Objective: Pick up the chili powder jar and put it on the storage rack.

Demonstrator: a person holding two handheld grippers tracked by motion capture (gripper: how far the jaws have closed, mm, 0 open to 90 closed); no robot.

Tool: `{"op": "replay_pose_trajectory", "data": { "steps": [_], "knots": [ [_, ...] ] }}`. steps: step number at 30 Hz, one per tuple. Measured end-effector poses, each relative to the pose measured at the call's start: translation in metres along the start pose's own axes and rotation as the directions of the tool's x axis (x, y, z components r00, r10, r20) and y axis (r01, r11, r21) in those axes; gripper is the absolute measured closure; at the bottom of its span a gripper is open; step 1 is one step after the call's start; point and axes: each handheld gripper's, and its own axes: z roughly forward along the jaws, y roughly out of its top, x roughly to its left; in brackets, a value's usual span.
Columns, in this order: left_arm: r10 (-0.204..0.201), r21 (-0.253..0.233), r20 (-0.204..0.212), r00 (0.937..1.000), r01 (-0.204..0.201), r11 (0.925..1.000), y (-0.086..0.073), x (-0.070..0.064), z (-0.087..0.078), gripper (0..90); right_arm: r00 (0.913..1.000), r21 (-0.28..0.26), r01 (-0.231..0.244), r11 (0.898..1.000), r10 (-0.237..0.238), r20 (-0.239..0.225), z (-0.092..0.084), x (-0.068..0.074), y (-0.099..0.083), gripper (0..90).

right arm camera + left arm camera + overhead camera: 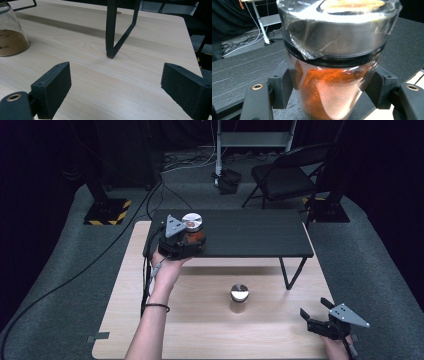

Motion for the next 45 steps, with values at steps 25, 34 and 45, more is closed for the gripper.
{"op": "replay_pose_trajectory", "data": {
  "steps": [25,34,45],
  "knots": [
    [0.061,0.017,0.018,0.998,-0.061,0.998,-0.018,0.008,-0.031,16.4,1.0,-0.002,0.005,1.0,-0.005,0.004,0.0,0.001,0.0,8.4],
    [0.075,-0.014,0.035,0.9965,-0.075,0.9971,-0.046,0.013,-0.055,16.3,1.0,-0.001,0.007,1.0,-0.007,0.005,0.0,0.001,0.0,8.4],
    [0.063,0.001,0.0,0.998,-0.063,0.998,-0.099,0.019,-0.076,14.9,0.9999,0.001,0.007,1.0,-0.007,0.008,-0.001,0.003,0.0,8.4]
  ]
}}
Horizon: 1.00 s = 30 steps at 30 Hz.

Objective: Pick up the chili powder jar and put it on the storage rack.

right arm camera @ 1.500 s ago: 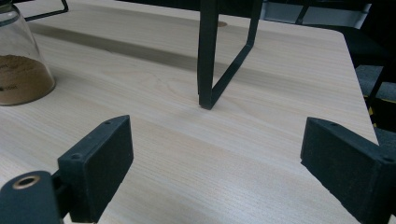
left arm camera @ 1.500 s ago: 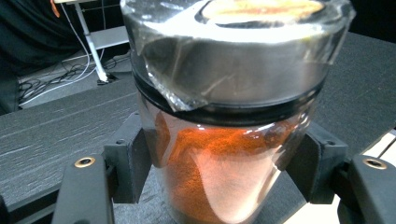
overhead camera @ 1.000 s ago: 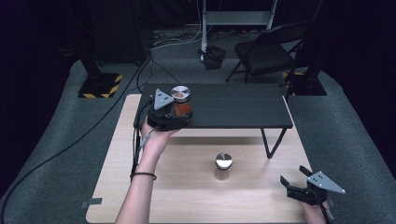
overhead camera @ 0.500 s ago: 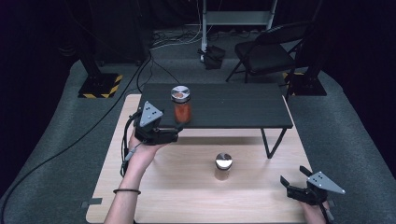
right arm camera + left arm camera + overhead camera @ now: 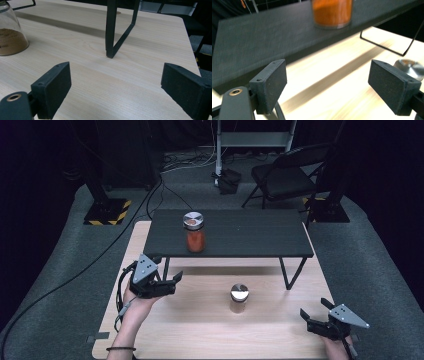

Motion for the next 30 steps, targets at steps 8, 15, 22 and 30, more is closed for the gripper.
{"op": "replay_pose_trajectory", "data": {
  "steps": [8,15,22,30],
  "knots": [
    [-0.037,0.011,-0.022,0.9991,0.038,0.9992,-0.04,0.001,-0.006,14.5,1.0,0.002,0.0,1.0,0.0,0.0,0.0,0.0,0.0,8.5],
    [-0.044,0.015,-0.035,0.9984,0.045,0.9989,-0.07,-0.005,-0.012,14.4,1.0,0.003,0.001,1.0,-0.001,0.001,0.0,0.0,0.001,8.5],
    [-0.08,0.01,-0.039,0.996,0.081,0.9967,-0.102,-0.008,-0.015,14.4,1.0,0.002,0.001,1.0,-0.001,0.001,0.0,0.0,0.0,8.4],
    [-0.112,0.009,-0.066,0.9915,0.113,0.9935,-0.136,-0.012,-0.016,14.4,1.0,0.001,0.0,1.0,0.0,0.001,0.0,0.0,0.0,8.4]
  ]
}}
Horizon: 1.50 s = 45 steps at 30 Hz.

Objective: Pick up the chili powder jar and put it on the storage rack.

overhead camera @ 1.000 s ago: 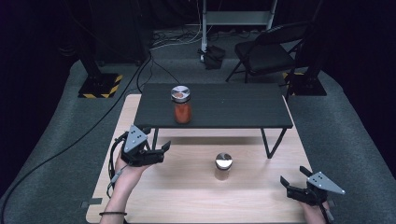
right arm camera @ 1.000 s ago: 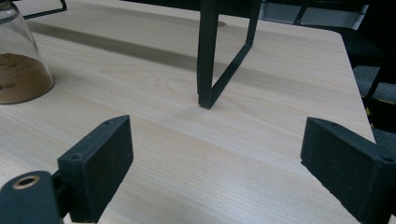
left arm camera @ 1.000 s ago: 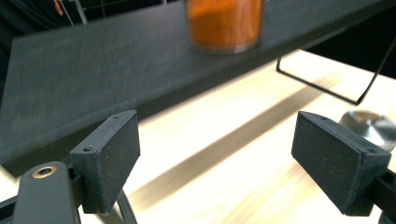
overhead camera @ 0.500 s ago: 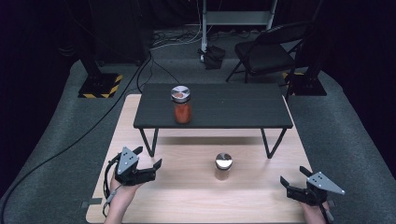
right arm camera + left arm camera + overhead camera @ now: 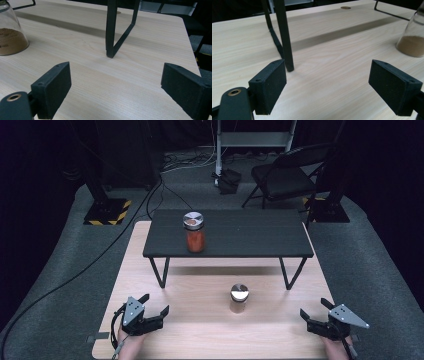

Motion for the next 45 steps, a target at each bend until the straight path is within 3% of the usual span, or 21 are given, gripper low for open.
{"op": "replay_pose_trajectory", "data": {
  "steps": [3,5,7,14,22,39,45],
  "knots": [
    [0.012,0.009,-0.01,0.9999,-0.012,0.9999,-0.008,-0.002,0.0,14.4,1.0,0.001,0.001,1.0,-0.001,0.0,0.0,0.0,0.0,8.4],
    [0.044,0.006,-0.028,0.9986,-0.044,0.999,-0.011,-0.005,-0.001,14.5,1.0,0.002,0.002,1.0,-0.002,0.001,0.0,0.0,0.0,8.5],
    [0.029,0.002,-0.018,0.9994,-0.029,0.9996,-0.014,-0.003,-0.002,14.5,1.0,0.001,0.003,1.0,-0.003,0.001,0.0,0.0,0.0,8.4],
    [0.065,0.041,-0.032,0.9974,-0.063,0.9971,-0.015,-0.008,-0.003,14.5,1.0,0.003,0.005,1.0,-0.005,0.0,0.0,0.0,0.0,8.4],
    [0.087,0.043,-0.058,0.9945,-0.085,0.9955,-0.02,-0.011,-0.004,14.7,1.0,0.003,0.005,1.0,-0.005,0.002,0.0,0.001,0.0,8.4],
    [0.078,0.052,-0.044,0.9959,-0.076,0.9957,-0.018,-0.009,-0.004,14.5,1.0,0.006,0.007,1.0,-0.007,0.002,0.0,0.001,0.001,8.5],
    [0.082,0.052,-0.064,0.9946,-0.079,0.9956,-0.018,-0.012,-0.004,14.7,1.0,0.009,0.009,1.0,-0.009,0.001,0.001,0.001,0.002,8.5]
  ]
}}
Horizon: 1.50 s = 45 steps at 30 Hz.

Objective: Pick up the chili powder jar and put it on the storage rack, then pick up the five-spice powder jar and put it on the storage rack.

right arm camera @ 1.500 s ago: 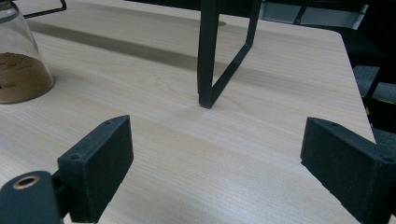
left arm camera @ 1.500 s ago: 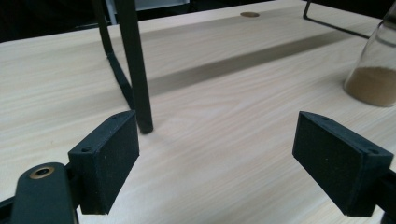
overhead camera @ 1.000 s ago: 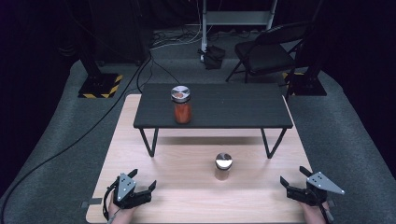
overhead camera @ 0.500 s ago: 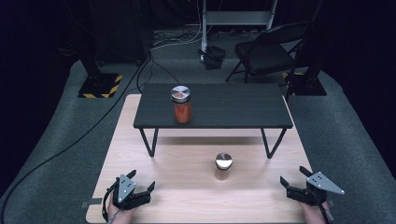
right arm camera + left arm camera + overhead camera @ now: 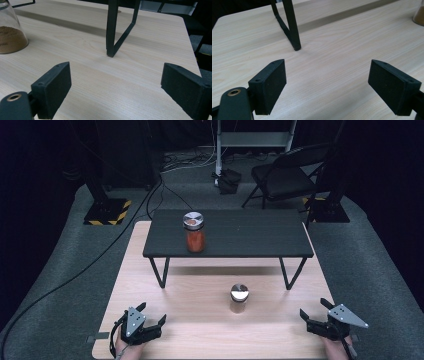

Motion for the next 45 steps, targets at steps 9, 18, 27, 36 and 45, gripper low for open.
{"op": "replay_pose_trajectory", "data": {
  "steps": [9,18,27,36,45],
  "knots": [
    [0.0,0.001,-0.004,1.0,0.0,1.0,0.0001,-0.0002,0.0002,14.8,1.0,0.0,0.0,1.0,0.0,0.0,0.0,0.0001,0.0001,8.6],
    [-0.002,0.001,-0.001,1.0,0.002,1.0,0.0002,0.0004,0.0004,14.9,1.0,0.002,0.004,1.0,-0.004,-0.001,0.0001,0.0002,0.0003,8.6],
    [-0.003,0.004,0.0,1.0,0.003,1.0,0.0006,0.0005,0.0005,14.9,1.0,0.001,0.003,1.0,-0.003,0.0,0.0,0.0002,0.0002,8.6],
    [-0.005,0.005,0.001,1.0,0.005,1.0,0.0009,0.0008,0.0005,14.8,1.0,-0.001,0.0,1.0,0.0,0.001,-0.0002,0.0002,-0.0003,8.6],
    [0.0,0.008,0.001,1.0,0.0,1.0,0.0013,0.0003,0.0005,14.9,1.0,0.001,0.003,1.0,-0.003,0.0,0.0,0.0003,0.0002,8.6]
  ]
}}
